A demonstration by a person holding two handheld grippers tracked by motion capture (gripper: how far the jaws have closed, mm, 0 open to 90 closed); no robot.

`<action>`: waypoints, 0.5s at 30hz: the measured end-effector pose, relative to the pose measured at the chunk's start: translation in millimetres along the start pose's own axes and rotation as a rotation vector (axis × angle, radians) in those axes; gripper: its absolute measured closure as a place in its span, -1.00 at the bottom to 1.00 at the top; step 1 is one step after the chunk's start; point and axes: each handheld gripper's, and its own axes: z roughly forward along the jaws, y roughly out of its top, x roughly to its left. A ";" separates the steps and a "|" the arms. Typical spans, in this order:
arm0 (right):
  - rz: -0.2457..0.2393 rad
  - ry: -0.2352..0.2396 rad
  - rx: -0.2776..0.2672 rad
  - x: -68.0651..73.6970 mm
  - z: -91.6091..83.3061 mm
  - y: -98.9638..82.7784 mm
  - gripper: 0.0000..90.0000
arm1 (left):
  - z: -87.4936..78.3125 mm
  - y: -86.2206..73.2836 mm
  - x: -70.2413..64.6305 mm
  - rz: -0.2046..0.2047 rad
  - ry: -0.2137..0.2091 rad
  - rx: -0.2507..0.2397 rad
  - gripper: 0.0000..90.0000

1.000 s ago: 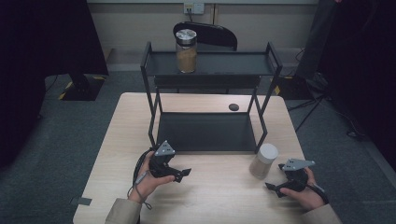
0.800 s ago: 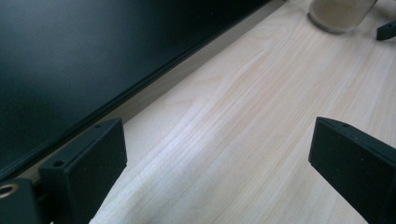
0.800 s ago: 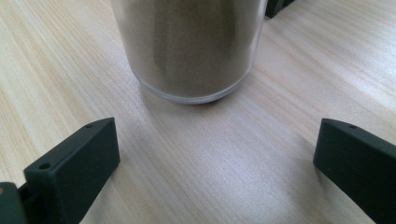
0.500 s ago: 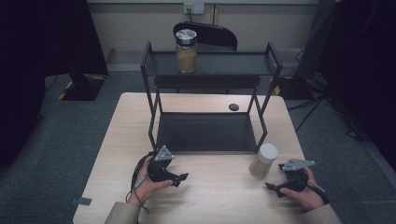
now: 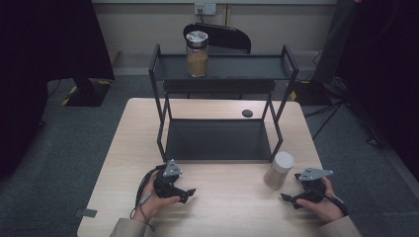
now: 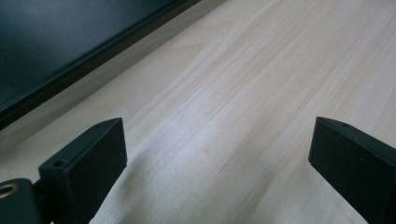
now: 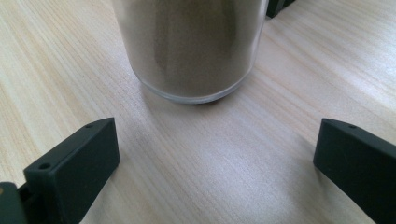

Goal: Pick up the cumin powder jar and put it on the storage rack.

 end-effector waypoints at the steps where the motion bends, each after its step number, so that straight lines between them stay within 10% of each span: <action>1: 0.000 0.000 0.000 0.0 0.0 0.0 -1.00 | 0.1 0.0 -0.1 0.003 0.000 0.001 -0.92; 15: -0.003 0.003 0.000 -0.2 0.0 -0.1 -1.00 | 6.0 0.8 -6.4 0.040 0.020 0.050 -0.92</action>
